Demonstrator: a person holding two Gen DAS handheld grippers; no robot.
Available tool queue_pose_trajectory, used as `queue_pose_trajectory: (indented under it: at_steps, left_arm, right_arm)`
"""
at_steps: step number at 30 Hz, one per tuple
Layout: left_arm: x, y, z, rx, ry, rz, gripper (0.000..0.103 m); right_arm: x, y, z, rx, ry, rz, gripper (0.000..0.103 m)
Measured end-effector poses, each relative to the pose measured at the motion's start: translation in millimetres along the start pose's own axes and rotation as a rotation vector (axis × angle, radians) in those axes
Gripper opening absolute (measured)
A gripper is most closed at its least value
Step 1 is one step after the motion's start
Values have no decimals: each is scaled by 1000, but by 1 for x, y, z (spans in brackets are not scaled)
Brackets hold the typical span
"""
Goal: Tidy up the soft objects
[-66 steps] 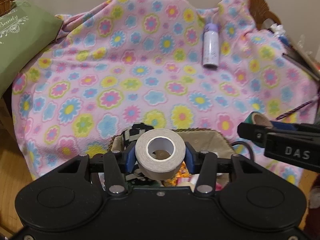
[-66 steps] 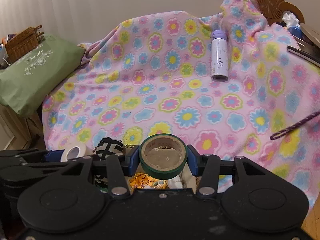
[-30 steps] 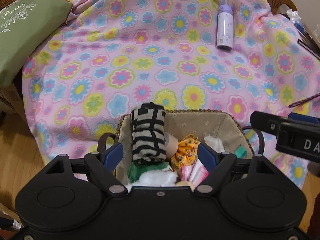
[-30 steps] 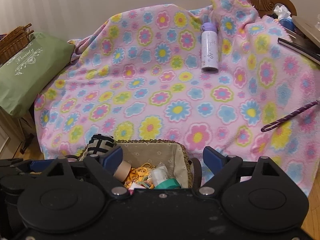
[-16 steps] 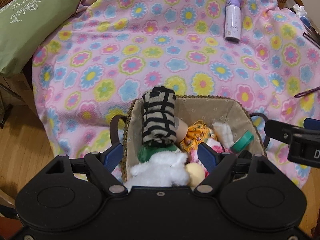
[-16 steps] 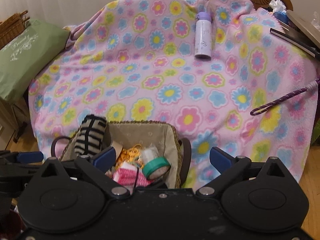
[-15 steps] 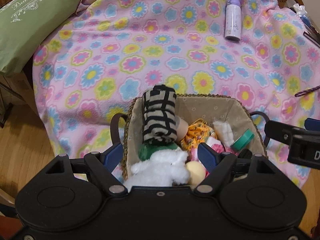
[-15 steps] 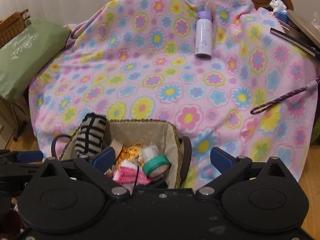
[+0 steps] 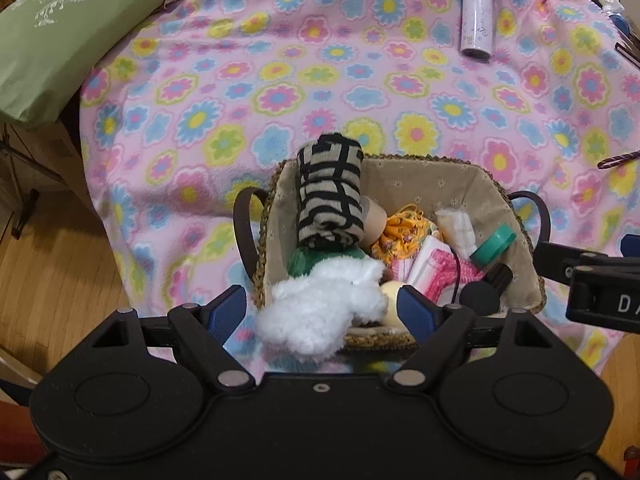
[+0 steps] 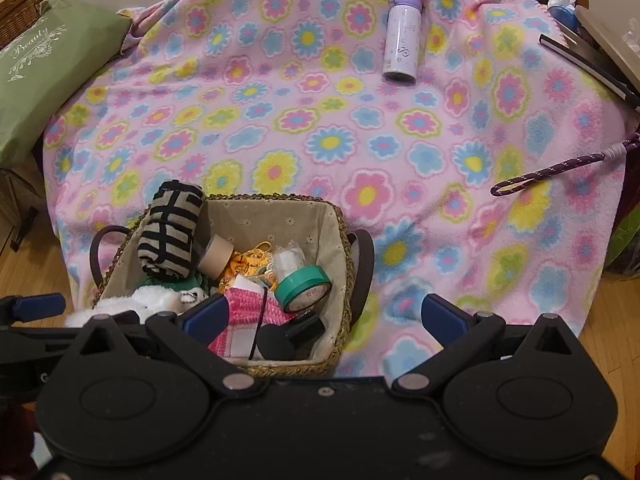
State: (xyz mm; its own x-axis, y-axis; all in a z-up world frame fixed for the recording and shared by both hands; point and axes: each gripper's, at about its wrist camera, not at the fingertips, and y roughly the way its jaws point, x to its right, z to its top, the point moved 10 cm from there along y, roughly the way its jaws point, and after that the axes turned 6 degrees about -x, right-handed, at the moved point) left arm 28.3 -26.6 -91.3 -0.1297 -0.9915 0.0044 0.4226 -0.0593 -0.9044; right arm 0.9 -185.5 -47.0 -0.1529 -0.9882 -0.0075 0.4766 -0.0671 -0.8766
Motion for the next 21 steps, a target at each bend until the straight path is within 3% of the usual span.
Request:
queue_pose_trajectory:
  at_steps: [21]
  left_arm:
    - [-1, 6, -5, -42, -23, -21, 80]
  right_arm:
    - [0, 5, -8, -52, 10, -2, 103]
